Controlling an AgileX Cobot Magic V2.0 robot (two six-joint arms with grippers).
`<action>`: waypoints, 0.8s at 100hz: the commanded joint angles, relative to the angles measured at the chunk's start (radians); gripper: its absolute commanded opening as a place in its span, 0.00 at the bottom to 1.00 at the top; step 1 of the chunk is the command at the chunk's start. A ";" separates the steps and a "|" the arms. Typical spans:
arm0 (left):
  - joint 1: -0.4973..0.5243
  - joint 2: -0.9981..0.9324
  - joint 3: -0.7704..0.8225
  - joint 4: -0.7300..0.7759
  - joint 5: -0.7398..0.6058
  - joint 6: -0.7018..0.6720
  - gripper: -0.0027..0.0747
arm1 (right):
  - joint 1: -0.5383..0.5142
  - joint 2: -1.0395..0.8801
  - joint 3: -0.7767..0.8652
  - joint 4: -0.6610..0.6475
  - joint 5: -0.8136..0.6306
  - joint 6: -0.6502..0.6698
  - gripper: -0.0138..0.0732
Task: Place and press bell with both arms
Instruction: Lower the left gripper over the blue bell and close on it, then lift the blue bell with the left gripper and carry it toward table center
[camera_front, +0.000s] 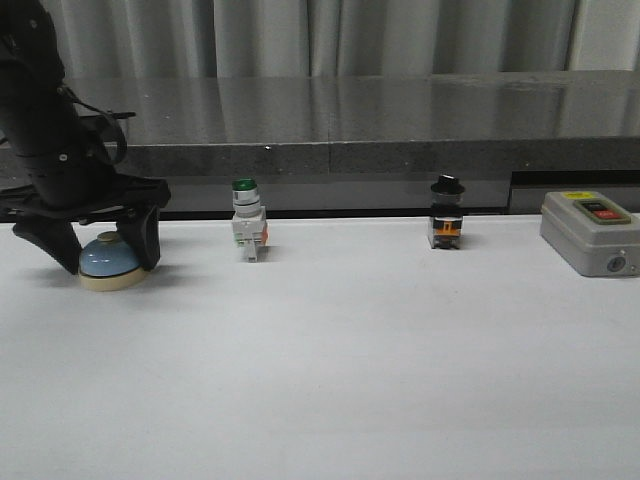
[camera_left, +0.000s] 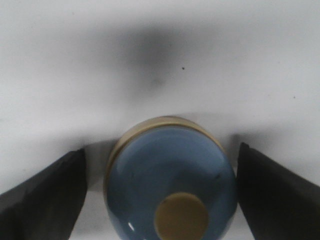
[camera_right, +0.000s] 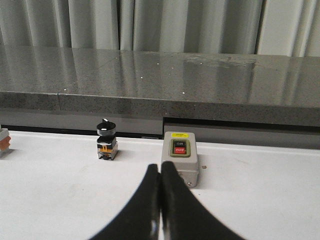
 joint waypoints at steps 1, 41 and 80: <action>-0.007 -0.053 -0.033 -0.016 -0.017 -0.007 0.74 | -0.003 -0.018 -0.015 -0.008 -0.086 0.000 0.09; -0.007 -0.095 -0.033 -0.002 -0.014 -0.007 0.36 | -0.003 -0.018 -0.015 -0.008 -0.086 0.000 0.09; -0.080 -0.292 -0.033 0.012 -0.005 -0.007 0.35 | -0.003 -0.018 -0.015 -0.008 -0.086 0.000 0.09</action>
